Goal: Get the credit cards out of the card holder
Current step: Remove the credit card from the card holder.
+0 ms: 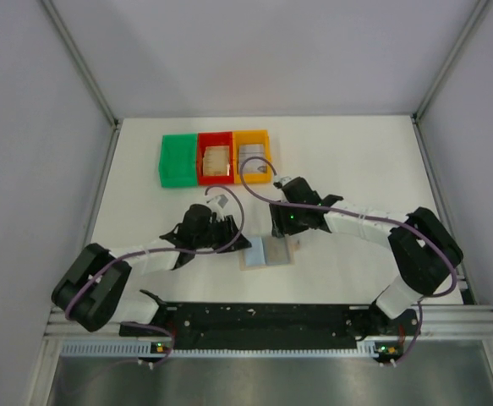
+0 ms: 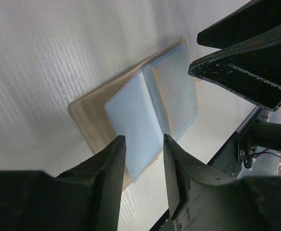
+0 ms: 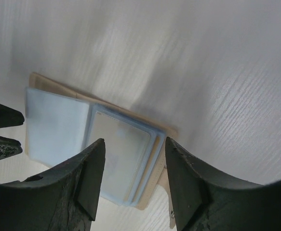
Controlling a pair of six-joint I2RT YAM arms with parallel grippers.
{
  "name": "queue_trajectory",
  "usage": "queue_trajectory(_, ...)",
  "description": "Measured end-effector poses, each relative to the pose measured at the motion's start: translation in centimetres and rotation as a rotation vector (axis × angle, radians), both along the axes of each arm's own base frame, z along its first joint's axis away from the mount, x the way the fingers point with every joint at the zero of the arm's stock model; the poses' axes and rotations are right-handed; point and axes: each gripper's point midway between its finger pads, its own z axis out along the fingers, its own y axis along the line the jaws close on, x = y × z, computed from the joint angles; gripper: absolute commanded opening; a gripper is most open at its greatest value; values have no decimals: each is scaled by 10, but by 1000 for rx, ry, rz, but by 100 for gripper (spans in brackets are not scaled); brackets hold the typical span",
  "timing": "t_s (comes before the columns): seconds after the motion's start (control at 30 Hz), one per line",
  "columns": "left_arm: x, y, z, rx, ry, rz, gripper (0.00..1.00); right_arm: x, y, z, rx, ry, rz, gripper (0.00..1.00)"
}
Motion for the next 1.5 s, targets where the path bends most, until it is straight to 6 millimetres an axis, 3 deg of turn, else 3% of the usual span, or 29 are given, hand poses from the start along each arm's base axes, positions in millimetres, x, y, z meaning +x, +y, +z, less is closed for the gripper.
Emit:
queue_trajectory(0.4,-4,-25,11,-14,-16,-64,36,-9,3,-2,20,45,15,43)
queue_trajectory(0.67,-12,-23,-27,48,90,-75,35,-14,9,0,50,65,42,39)
queue_trajectory(0.9,-10,-29,-26,28,86,-84,35,-15,13,-1,70,65,53,39)
queue_trajectory(1.07,-10,-29,-26,27,86,-84,34,-22,8,-15,53,92,50,33)
queue_trajectory(1.2,-10,-29,-27,26,85,-84,34,-22,12,-15,74,84,55,24)
queue_trajectory(1.5,-10,-29,-27,19,84,-80,34,-37,29,-16,154,141,72,23)
